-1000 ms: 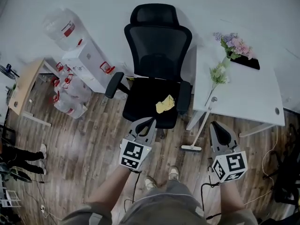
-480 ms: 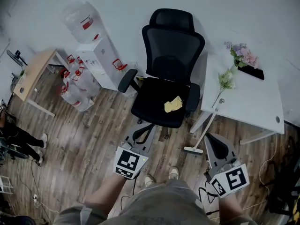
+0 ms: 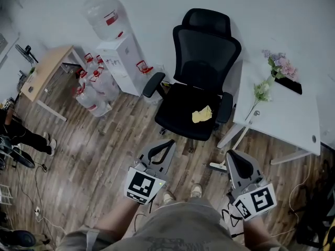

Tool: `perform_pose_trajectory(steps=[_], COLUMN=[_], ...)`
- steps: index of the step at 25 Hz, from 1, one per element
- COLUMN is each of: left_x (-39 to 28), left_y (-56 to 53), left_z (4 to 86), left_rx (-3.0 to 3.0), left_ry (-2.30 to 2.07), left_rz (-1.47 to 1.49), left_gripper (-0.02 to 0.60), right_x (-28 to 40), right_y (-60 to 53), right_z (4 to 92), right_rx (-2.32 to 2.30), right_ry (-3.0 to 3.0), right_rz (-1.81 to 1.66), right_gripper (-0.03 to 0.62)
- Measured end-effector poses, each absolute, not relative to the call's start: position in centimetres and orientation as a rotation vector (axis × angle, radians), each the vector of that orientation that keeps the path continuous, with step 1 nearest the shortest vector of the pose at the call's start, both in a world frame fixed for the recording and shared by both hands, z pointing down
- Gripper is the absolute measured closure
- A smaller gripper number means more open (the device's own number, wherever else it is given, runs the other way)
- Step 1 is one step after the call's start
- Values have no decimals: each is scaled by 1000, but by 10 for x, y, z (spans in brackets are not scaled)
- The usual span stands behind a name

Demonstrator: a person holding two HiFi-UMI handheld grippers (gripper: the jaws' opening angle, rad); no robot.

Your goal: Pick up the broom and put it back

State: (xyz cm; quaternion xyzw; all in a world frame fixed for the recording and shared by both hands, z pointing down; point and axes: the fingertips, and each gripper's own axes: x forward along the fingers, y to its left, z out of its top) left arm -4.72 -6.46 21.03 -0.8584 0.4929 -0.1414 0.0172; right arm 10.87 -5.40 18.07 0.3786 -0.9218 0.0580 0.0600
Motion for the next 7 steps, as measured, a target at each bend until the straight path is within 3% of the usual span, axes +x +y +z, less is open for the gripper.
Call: perform_pose_trajectory(steps=[7], left_x=[-53], left_y=[-61], left_z=[205], left_rx=[-2650], left_ry=[1530], left_rz=[-430], left_gripper=[565], right_x=[111], right_y=[-62], right_z=[189], right_rx=[1186], right_ry=[-2756], right_rz=[156], right_gripper=[559])
